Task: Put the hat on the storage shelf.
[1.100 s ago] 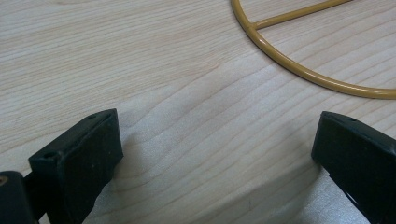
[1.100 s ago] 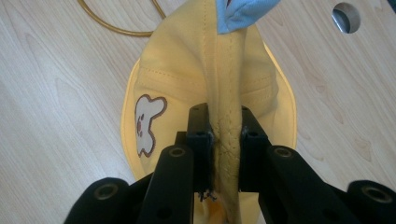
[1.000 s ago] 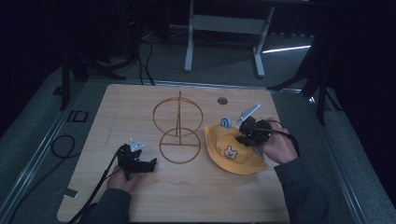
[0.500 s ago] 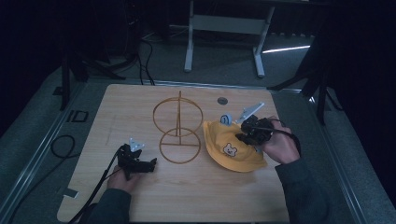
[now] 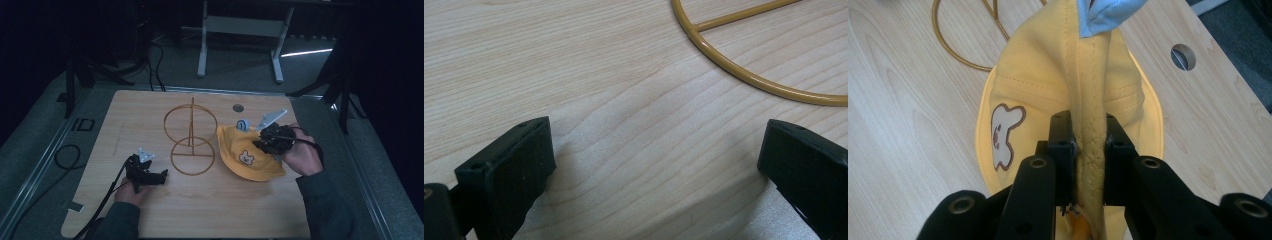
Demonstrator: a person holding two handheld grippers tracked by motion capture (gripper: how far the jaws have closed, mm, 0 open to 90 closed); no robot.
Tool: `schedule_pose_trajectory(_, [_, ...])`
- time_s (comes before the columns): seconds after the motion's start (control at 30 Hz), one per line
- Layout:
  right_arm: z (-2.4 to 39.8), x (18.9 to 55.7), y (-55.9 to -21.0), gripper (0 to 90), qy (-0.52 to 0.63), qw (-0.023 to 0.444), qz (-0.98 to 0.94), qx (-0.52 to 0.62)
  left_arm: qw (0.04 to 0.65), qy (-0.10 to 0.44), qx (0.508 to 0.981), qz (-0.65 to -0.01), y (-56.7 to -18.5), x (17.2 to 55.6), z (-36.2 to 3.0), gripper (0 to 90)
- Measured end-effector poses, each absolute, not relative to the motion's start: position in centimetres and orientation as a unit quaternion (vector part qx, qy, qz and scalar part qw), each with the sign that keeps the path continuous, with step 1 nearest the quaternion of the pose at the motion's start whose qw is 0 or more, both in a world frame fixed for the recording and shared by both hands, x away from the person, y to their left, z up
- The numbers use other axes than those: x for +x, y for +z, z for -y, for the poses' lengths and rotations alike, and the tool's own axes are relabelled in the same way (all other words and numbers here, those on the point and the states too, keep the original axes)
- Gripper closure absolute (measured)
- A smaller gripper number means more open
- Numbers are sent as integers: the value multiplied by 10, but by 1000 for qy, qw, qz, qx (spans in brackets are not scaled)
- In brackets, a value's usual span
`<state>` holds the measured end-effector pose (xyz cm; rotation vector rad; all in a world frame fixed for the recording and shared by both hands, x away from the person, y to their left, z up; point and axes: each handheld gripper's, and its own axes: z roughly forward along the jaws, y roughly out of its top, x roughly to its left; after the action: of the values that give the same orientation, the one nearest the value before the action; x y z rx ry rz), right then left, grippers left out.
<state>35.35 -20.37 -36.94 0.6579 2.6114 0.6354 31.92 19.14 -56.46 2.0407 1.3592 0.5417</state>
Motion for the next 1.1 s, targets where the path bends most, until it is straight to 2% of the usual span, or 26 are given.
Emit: schedule_pose_trajectory(1.1, [216, 348, -350, 794, 285, 220, -900, 245, 310, 205, 773, -514, -565, 319, -191, 19])
